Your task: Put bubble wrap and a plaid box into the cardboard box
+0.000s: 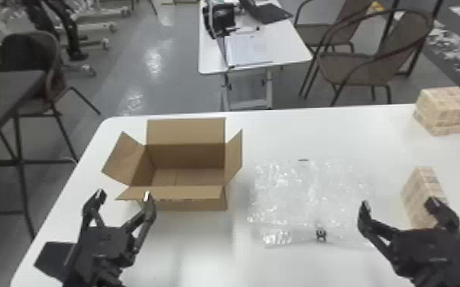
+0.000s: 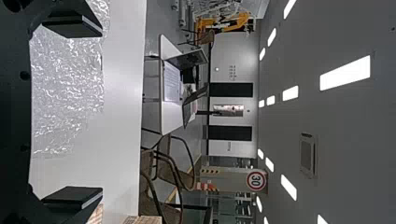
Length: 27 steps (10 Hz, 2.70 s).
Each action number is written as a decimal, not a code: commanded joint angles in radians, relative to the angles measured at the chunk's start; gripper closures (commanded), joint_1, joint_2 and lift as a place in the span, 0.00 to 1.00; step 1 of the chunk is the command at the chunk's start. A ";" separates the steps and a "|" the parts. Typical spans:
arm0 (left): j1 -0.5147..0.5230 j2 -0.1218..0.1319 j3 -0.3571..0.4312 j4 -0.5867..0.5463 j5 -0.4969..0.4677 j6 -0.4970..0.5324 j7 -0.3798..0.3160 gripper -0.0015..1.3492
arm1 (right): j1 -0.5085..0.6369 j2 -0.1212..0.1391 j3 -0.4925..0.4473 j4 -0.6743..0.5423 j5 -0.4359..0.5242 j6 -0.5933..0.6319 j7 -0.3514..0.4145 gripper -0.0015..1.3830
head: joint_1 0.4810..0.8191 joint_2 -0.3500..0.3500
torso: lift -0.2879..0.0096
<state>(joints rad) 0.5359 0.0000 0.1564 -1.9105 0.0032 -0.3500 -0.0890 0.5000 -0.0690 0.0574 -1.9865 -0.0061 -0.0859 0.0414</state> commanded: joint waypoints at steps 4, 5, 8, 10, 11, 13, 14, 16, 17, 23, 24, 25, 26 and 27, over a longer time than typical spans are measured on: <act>0.001 -0.003 0.003 0.001 -0.003 -0.004 0.000 0.27 | -0.001 0.000 0.004 -0.002 -0.002 0.005 -0.003 0.07 | 0.63 0.69 | 0.60; -0.001 -0.003 0.003 0.001 -0.002 -0.004 0.000 0.27 | -0.001 0.000 0.004 0.000 -0.003 0.006 -0.003 0.07 | 0.63 0.69 | 0.60; -0.002 -0.003 0.003 -0.002 0.012 0.000 0.000 0.26 | -0.001 0.000 0.005 -0.005 0.000 0.017 -0.005 0.07 | 0.63 0.69 | 0.60; -0.016 -0.003 0.008 -0.062 0.044 0.094 -0.002 0.27 | -0.001 0.000 0.005 -0.005 -0.002 0.020 -0.003 0.07 | 0.63 0.69 | 0.60; -0.031 -0.003 0.015 -0.110 0.055 0.171 -0.002 0.27 | -0.001 0.000 0.005 -0.005 -0.003 0.021 -0.005 0.07 | 0.63 0.69 | 0.60; -0.105 -0.003 0.075 -0.217 0.083 0.465 -0.086 0.27 | -0.003 0.000 0.007 -0.003 -0.003 0.021 -0.003 0.07 | 0.63 0.70 | 0.60; -0.160 -0.003 0.115 -0.239 0.087 0.572 -0.152 0.27 | -0.006 0.000 0.009 -0.002 -0.005 0.021 -0.003 0.07 | 0.63 0.70 | 0.60; -0.234 -0.003 0.199 -0.251 0.077 0.692 -0.207 0.29 | -0.011 0.000 0.013 0.002 -0.006 0.021 -0.003 0.07 | 0.63 0.72 | 0.60; -0.271 -0.003 0.270 -0.251 0.070 0.775 -0.271 0.30 | -0.017 -0.005 0.019 0.006 -0.008 0.021 -0.003 0.07 | 0.63 0.75 | 0.60; -0.353 -0.003 0.422 -0.145 0.164 0.905 -0.383 0.30 | -0.038 -0.031 0.044 0.017 -0.022 0.031 -0.003 0.07 | 0.63 0.93 | 0.60; -0.364 -0.003 0.420 -0.105 0.227 0.910 -0.391 0.30 | -0.040 -0.031 0.045 0.018 -0.022 0.031 -0.003 0.07 | 0.63 0.93 | 0.60; -0.375 -0.003 0.413 -0.062 0.274 0.911 -0.410 0.30 | -0.041 -0.031 0.045 0.018 -0.022 0.032 -0.003 0.07 | 0.63 0.92 | 0.60; -0.381 -0.003 0.403 -0.038 0.311 0.915 -0.422 0.30 | -0.044 -0.031 0.047 0.020 -0.022 0.032 -0.003 0.07 | 0.63 0.90 | 0.60; -0.381 -0.003 0.402 -0.021 0.342 0.915 -0.423 0.30 | -0.044 -0.031 0.047 0.021 -0.022 0.032 -0.002 0.07 | 0.63 0.88 | 0.60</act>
<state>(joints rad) 0.1557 0.0000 0.5598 -1.9433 0.3240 0.5639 -0.5120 0.4559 -0.0997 0.1040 -1.9658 -0.0276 -0.0540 0.0390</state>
